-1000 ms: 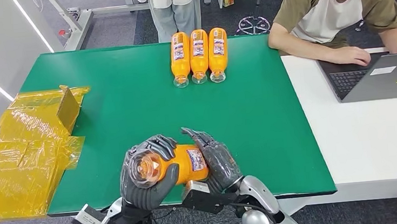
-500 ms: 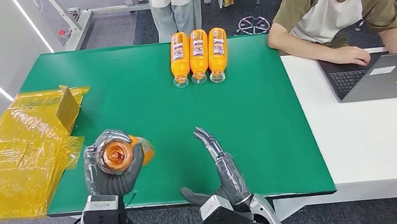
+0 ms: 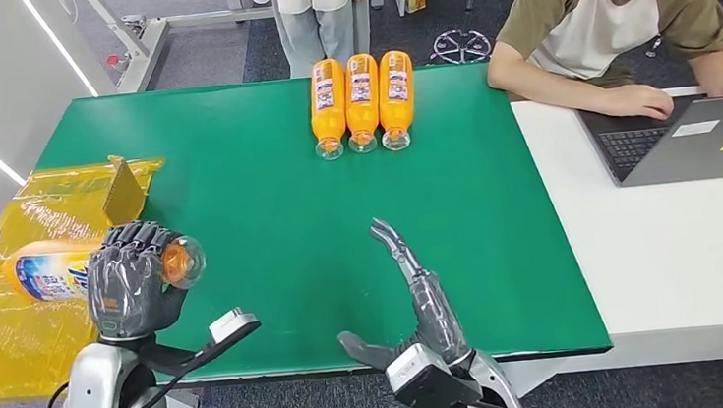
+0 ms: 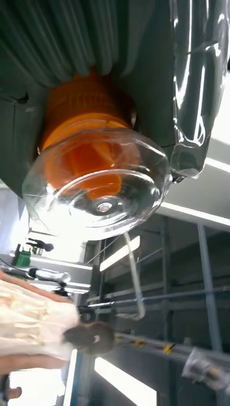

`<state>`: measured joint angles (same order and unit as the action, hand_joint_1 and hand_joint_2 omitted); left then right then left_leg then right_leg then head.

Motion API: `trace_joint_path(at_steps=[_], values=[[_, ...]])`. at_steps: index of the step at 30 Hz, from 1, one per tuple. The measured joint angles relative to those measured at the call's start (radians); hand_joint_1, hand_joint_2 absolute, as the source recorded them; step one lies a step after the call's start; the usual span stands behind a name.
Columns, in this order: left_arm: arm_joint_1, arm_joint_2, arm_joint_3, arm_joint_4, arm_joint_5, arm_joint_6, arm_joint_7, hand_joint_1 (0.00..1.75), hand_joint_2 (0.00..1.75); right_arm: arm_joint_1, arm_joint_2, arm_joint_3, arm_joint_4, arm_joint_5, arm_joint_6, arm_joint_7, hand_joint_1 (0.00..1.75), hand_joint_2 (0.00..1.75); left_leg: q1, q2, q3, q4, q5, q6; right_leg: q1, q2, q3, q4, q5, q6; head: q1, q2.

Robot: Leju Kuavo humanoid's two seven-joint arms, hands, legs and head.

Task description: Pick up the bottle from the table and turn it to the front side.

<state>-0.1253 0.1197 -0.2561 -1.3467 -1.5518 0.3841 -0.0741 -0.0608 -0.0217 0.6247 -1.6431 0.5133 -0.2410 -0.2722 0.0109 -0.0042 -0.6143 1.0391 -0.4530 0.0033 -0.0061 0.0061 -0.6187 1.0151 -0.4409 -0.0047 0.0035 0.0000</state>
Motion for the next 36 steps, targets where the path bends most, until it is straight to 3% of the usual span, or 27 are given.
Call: trace_joint_path(at_steps=[3, 7, 11, 16, 21, 22, 25, 26, 36], values=[[-0.062, 0.073, 0.001, 0.102, -0.008, -0.031, -0.047, 1.75, 1.75, -0.001, 0.0, -0.01, -0.004, -0.018, 0.019, -0.004, 0.0, 1.75, 0.0, 0.0, 0.0, 0.0, 0.0, -0.001, 0.0, 0.0, 0.0, 0.0, 0.0, 0.0, 0.0, 0.0], [-0.167, 0.165, -0.028, 0.29, 0.009, -0.099, -0.183, 1.75, 1.75, -0.004, 0.002, -0.015, -0.006, -0.031, 0.035, -0.005, 0.0, 1.75, 0.0, 0.001, 0.0, 0.0, 0.001, -0.002, 0.0, 0.001, -0.001, 0.001, 0.001, -0.001, 0.0, 0.0], [-0.275, 0.23, -0.088, 0.515, -0.005, -0.149, -0.221, 1.75, 1.75, 0.001, 0.005, -0.02, -0.012, -0.03, 0.036, -0.007, 0.0, 1.75, 0.0, 0.002, 0.0, 0.0, 0.002, -0.003, 0.0, 0.003, -0.002, 0.002, 0.001, -0.002, 0.0, 0.0], [-0.342, 0.262, -0.127, 0.719, 0.017, -0.161, -0.22, 1.75, 1.75, 0.027, 0.009, -0.032, -0.031, -0.022, 0.043, -0.008, 0.0, 1.75, 0.0, 0.004, 0.0, 0.0, 0.001, -0.003, 0.0, 0.005, -0.003, 0.002, 0.001, -0.002, 0.0, 0.0], [-0.352, 0.264, -0.144, 0.818, 0.024, -0.154, -0.19, 1.73, 1.75, 0.033, 0.019, -0.04, -0.049, -0.009, 0.066, 0.005, 0.0, 1.75, 0.0, 0.004, 0.0, 0.0, 0.001, -0.004, 0.0, 0.005, -0.003, 0.001, 0.001, -0.002, 0.0, 0.0], [-0.353, 0.263, -0.146, 0.827, 0.026, -0.151, -0.186, 1.45, 1.75, 0.033, 0.021, -0.043, -0.051, -0.006, 0.067, 0.007, 0.0, 1.75, 0.0, 0.004, 0.0, 0.0, 0.001, -0.004, 0.0, 0.005, -0.003, 0.001, 0.001, -0.002, 0.0, 0.0], [-0.357, 0.258, -0.149, 0.847, 0.034, -0.139, -0.175, 0.16, 1.75, 0.034, 0.026, -0.049, -0.055, 0.002, 0.07, 0.011, 0.0, 1.75, 0.0, 0.004, 0.0, 0.0, 0.001, -0.004, 0.0, 0.005, -0.003, 0.001, 0.001, -0.002, 0.0, 0.0], [-0.359, 0.256, -0.149, 0.851, 0.037, -0.135, -0.172, 0.0, 1.75, 0.035, 0.027, -0.051, -0.058, 0.006, 0.071, 0.011, 0.0, 1.75, 0.0, 0.004, 0.0, 0.0, 0.001, -0.004, 0.0, 0.005, -0.003, 0.001, 0.001, -0.002, 0.0, 0.0], [-0.367, 0.217, -0.147, 0.867, 0.118, -0.1, -0.175, 0.0, 1.75, 0.052, 0.037, -0.067, -0.078, 0.043, 0.077, 0.032, 0.0, 1.75, 0.0, 0.004, 0.0, 0.0, 0.001, -0.004, 0.0, 0.005, -0.003, 0.001, 0.001, -0.002, 0.0, 0.0]])
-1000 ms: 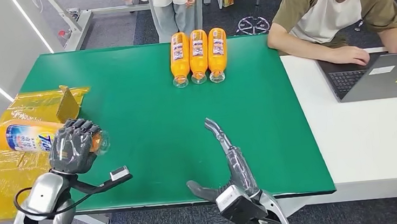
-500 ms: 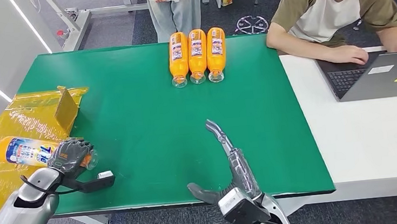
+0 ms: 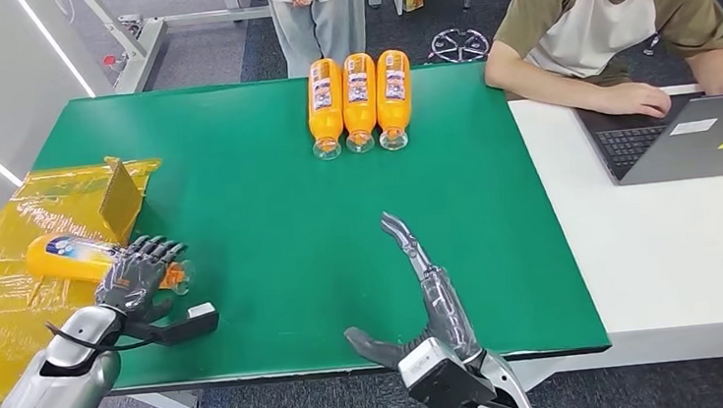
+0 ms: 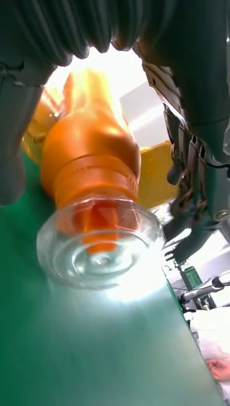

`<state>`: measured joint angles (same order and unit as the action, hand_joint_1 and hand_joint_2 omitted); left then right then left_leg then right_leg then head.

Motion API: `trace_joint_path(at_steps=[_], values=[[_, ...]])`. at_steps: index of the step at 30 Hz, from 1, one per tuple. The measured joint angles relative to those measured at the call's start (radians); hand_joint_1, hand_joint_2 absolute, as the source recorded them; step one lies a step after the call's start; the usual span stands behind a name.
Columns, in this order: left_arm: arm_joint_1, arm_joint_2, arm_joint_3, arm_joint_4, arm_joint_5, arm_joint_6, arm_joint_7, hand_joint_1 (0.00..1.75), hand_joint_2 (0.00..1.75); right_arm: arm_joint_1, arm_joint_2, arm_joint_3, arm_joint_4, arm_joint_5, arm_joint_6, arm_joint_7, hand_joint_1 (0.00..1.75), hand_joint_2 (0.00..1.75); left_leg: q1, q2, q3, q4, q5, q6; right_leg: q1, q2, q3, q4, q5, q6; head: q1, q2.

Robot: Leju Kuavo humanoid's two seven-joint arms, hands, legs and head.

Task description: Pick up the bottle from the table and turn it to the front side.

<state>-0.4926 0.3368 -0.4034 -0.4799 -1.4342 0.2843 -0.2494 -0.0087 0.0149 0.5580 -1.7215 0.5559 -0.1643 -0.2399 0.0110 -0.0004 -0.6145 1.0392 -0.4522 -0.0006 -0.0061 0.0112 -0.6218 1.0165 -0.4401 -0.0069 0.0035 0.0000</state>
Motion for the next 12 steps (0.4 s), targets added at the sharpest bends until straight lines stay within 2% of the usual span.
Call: trace_joint_path(at_steps=[6, 12], values=[[-0.003, -0.044, 0.028, -0.017, 0.113, 0.03, -0.054, 0.0, 1.75, 0.019, 0.003, -0.01, -0.009, 0.034, -0.004, 0.009, 0.0, 1.75, 0.0, 0.0, 0.0, 0.0, 0.0, 0.0, 0.0, 0.0, 0.0, 0.0, 0.0, 0.0, 0.0, 0.0], [0.03, -0.073, 0.106, -0.14, 0.291, 0.137, -0.131, 0.0, 1.75, 0.034, 0.003, -0.019, -0.01, 0.04, -0.018, 0.009, 0.0, 1.75, 0.0, 0.0, 0.0, 0.0, 0.0, 0.0, 0.0, 0.0, 0.0, 0.0, 0.0, 0.0, 0.0, 0.0]])
